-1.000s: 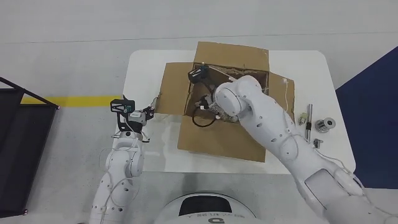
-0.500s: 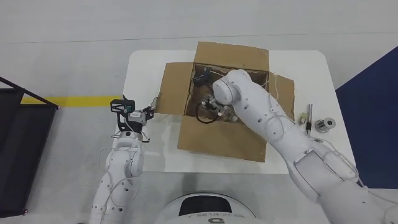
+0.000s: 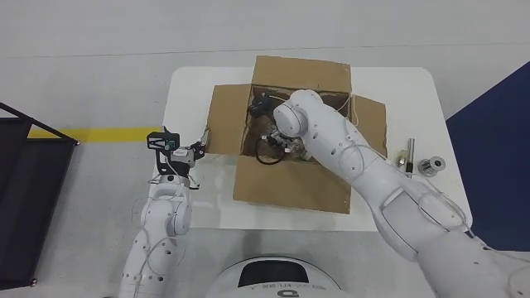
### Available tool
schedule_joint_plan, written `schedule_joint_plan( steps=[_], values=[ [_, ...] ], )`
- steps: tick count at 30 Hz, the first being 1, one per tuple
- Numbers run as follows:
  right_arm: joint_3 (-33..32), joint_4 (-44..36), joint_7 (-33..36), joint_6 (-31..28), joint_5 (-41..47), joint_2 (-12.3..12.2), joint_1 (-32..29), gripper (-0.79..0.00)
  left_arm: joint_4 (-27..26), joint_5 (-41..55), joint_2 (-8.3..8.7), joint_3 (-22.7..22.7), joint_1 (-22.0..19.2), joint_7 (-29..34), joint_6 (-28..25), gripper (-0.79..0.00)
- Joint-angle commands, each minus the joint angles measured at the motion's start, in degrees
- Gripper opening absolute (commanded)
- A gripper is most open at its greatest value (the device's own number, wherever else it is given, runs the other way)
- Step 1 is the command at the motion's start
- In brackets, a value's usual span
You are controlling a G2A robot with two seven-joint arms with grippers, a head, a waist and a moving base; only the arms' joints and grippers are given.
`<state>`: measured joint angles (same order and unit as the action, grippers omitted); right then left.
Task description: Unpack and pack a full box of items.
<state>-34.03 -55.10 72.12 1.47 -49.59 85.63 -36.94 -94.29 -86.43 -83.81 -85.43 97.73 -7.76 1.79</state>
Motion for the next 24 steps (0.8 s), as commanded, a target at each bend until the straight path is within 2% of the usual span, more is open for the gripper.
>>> schedule_joint_plan(
  steps=[1,8,14,19,24],
  values=[
    [0.49,-1.06,-0.08,0.07,-0.59,0.27,0.02,-0.785,0.0,0.0,0.0,0.0,0.0,0.0,0.0,0.0],
    [-1.47,-8.18,0.68,0.51,-0.89,-0.39,-1.44,-0.785,0.0,0.0,0.0,0.0,0.0,0.0,0.0,0.0],
    [-7.31,-18.88,0.1,1.7,-1.66,-2.81,-6.01,-0.785,0.0,0.0,0.0,0.0,0.0,0.0,0.0,0.0],
    [-15.43,-30.64,0.56,1.26,-2.61,-5.87,-13.22,-0.785,0.0,0.0,0.0,0.0,0.0,0.0,0.0,0.0],
    [-26.51,-45.36,-1.95,-2.38,-0.14,-8.86,-23.73,-0.785,0.0,0.0,0.0,0.0,0.0,0.0,0.0,0.0]
  ],
)
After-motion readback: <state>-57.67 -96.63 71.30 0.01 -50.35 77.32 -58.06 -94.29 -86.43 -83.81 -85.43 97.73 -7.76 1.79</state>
